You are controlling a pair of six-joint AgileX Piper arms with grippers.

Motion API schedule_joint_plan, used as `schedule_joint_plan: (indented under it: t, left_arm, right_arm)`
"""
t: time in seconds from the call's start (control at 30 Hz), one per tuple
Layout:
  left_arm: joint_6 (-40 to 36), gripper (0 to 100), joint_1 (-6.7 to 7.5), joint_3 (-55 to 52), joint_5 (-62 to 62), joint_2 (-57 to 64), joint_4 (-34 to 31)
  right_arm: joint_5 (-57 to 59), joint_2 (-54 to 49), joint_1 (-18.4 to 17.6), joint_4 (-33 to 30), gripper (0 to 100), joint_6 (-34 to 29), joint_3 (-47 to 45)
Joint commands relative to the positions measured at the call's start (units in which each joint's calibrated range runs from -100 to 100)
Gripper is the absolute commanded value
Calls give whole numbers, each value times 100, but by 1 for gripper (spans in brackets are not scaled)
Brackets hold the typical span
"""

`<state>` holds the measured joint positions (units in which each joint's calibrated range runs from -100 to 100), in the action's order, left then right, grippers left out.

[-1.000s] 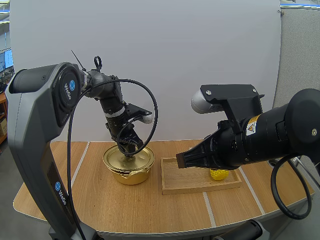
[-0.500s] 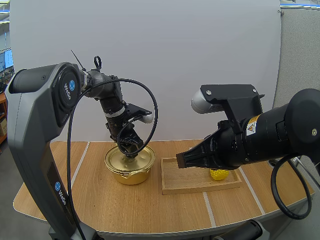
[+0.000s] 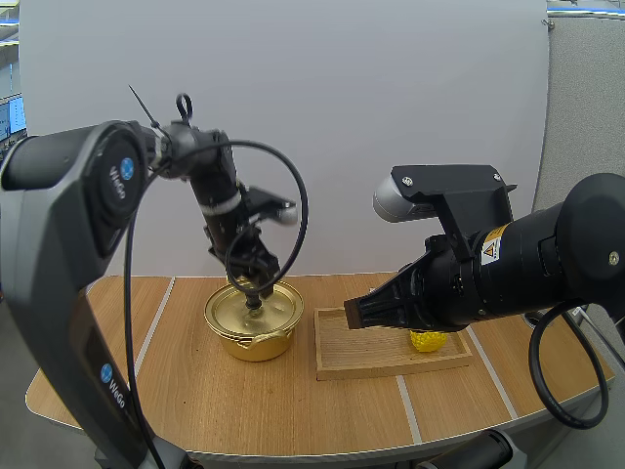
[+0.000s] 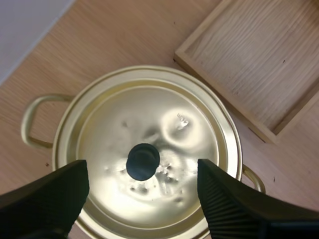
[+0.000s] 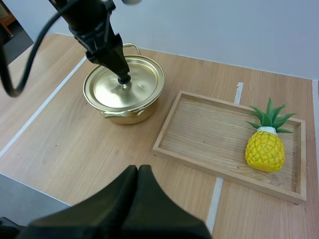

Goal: Open the pot, put the grape inside, and close it

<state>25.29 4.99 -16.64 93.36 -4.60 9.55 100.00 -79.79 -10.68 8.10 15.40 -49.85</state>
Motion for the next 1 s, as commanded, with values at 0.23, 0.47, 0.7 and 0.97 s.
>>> schedule_joint_plan:
  t: [0.23,0.47,0.7,0.97]
  left_arm:
    - [2,100,23,1477,664,2475,36]
    - [-27,100,23,1588,664,4114,-304]
    - [-339,100,23,1588,664,5207,-847]
    - [-817,100,23,1588,664,6042,-922]
  right_arm:
    - [0,-53,18,-22,0,58,-2]
    - [0,-53,18,-22,0,58,-2]
    - [0,-53,18,-22,0,58,-2]
    - [0,-53,18,-22,0,58,-2]
